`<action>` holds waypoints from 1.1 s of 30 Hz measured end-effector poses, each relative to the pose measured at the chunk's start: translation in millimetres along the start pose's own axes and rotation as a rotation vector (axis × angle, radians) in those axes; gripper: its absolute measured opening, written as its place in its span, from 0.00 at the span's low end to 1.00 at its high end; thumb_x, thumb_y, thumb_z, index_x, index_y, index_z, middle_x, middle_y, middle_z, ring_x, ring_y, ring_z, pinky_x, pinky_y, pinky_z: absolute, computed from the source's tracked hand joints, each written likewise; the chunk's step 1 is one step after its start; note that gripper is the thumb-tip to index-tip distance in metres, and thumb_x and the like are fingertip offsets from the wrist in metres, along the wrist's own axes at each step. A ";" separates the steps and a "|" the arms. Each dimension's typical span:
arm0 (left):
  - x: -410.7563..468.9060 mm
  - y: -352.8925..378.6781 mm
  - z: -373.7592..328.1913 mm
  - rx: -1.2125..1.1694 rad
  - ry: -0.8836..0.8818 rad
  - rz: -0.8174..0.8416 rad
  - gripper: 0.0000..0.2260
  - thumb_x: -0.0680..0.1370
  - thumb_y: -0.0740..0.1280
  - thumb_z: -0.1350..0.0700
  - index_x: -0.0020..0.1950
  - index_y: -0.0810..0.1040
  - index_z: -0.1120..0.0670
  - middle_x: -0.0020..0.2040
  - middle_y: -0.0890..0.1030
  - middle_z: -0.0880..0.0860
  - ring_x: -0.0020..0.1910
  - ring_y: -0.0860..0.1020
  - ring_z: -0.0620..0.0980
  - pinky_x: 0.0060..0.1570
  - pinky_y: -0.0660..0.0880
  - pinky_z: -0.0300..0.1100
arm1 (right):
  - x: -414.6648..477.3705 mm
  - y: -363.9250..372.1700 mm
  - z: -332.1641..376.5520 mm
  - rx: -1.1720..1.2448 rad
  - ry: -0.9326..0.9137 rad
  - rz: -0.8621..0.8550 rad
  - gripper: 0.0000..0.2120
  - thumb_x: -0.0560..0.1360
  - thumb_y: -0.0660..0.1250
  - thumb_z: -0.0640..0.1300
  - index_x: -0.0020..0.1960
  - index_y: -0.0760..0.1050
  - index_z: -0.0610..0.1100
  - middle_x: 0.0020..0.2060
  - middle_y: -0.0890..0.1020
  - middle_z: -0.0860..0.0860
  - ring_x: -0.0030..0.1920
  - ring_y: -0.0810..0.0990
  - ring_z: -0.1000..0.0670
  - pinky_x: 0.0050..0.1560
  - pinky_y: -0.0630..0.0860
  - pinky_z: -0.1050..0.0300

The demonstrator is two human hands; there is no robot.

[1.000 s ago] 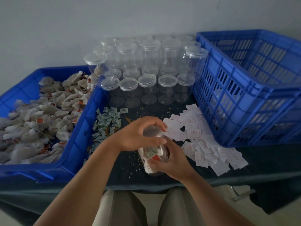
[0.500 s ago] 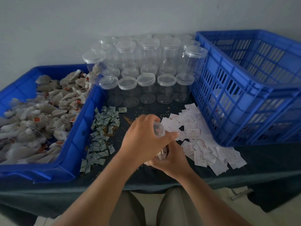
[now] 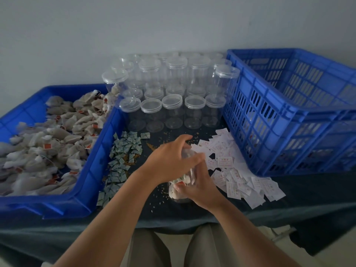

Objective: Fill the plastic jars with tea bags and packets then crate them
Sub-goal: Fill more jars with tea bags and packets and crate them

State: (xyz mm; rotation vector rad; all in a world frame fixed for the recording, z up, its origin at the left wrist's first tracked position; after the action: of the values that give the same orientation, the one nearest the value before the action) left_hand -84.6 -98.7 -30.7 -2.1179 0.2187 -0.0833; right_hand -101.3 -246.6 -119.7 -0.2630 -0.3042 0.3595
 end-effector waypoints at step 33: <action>129.2 30.6 -235.0 -0.282 0.886 -0.623 0.19 0.75 0.62 0.59 0.26 0.58 0.54 0.23 0.57 0.49 0.23 0.57 0.51 0.33 0.59 0.44 | 71.5 -408.1 149.0 -1.074 0.281 -0.552 0.45 0.64 0.78 0.69 0.73 0.69 0.48 0.59 0.75 0.50 0.54 0.76 0.46 0.49 0.71 0.51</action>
State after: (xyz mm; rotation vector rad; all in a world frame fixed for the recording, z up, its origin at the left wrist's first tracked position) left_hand 4.0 -335.5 64.1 -2.2204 0.0747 -1.4338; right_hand 36.2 -558.5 158.9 -1.2405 -0.2557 -0.4261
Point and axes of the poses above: each hand's wrist, its own x-axis towards the middle knuckle, its own y-axis out of the palm, z = x × y, the point moved 2 cm from there along x, towards the middle knuckle
